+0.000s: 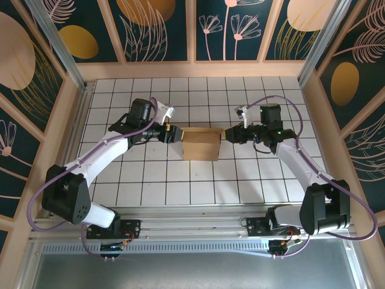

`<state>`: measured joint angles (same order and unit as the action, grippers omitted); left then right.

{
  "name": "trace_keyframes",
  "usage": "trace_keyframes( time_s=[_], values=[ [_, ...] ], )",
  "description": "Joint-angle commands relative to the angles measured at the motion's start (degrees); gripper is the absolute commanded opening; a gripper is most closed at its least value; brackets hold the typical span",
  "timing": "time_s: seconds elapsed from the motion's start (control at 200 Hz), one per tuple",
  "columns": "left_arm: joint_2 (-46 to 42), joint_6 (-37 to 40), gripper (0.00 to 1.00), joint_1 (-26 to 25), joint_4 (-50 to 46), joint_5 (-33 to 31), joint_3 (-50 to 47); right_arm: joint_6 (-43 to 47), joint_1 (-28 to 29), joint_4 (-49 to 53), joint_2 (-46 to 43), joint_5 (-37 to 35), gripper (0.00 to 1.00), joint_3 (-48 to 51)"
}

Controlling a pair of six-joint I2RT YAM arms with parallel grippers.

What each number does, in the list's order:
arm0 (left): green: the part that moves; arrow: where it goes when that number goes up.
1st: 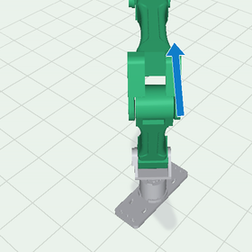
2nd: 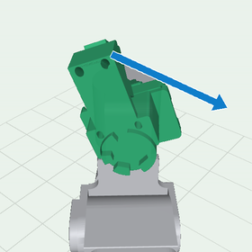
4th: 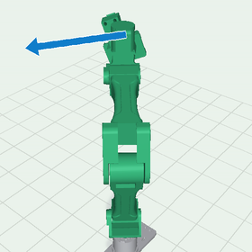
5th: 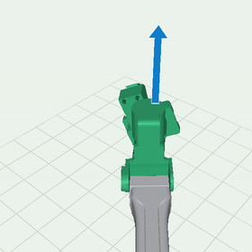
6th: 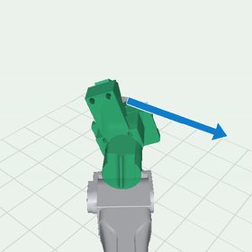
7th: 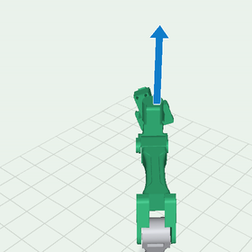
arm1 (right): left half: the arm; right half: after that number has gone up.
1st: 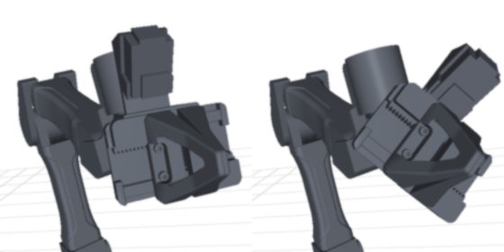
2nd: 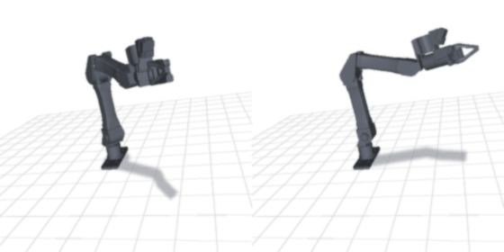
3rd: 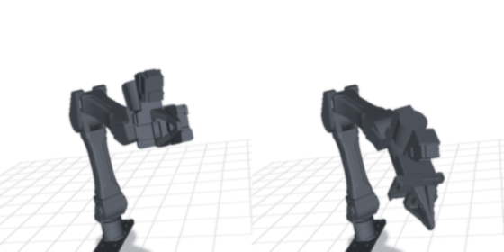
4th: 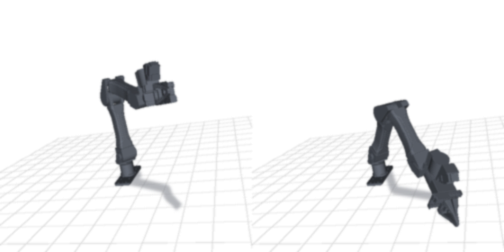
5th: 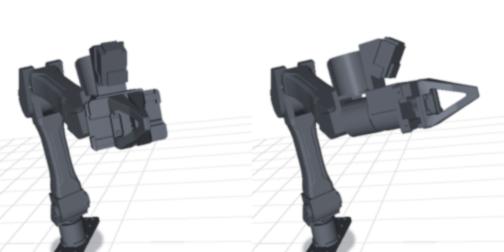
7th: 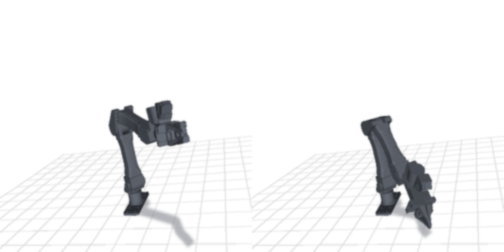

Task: Fold the paper box

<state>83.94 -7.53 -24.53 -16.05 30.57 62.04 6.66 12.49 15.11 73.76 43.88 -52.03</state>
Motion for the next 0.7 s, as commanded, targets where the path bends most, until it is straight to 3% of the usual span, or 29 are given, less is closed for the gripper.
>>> trace_keyframes(
  time_s=[0.0, 0.19, 0.37, 0.471, 0.696],
  values=[
    [0.60, -0.24, 0.61, 0.01, 1.36, -0.95, 0.27, 0.03, 0.60, -1.92, -1.33, -2.60, 0.34, 0.97],
    [1.20, -0.66, 0.44, 0.01, 0.98, -0.92, 1.24, 0.50, 2.15, -1.68, -0.72, -5.20, 0.27, 1.03],
    [1.93, -1.08, 0.36, 0.02, 0.04, -0.89, 1.53, 0.86, 4.13, -1.67, -0.32, -7.30, 0.26, 0.62],
    [2.05, -1.93, 0.20, 0.01, 0.14, -0.86, 1.50, 1.08, 5.95, -1.75, -0.11, -11.07, 0.21, 0.29],
    [0.92, -3.79, 0.13, -0.92, 1.84, -0.52, 0.65, -0.25, 9.29, -1.49, 0.00, -18.06, 0.10, -0.26]
  ],
)
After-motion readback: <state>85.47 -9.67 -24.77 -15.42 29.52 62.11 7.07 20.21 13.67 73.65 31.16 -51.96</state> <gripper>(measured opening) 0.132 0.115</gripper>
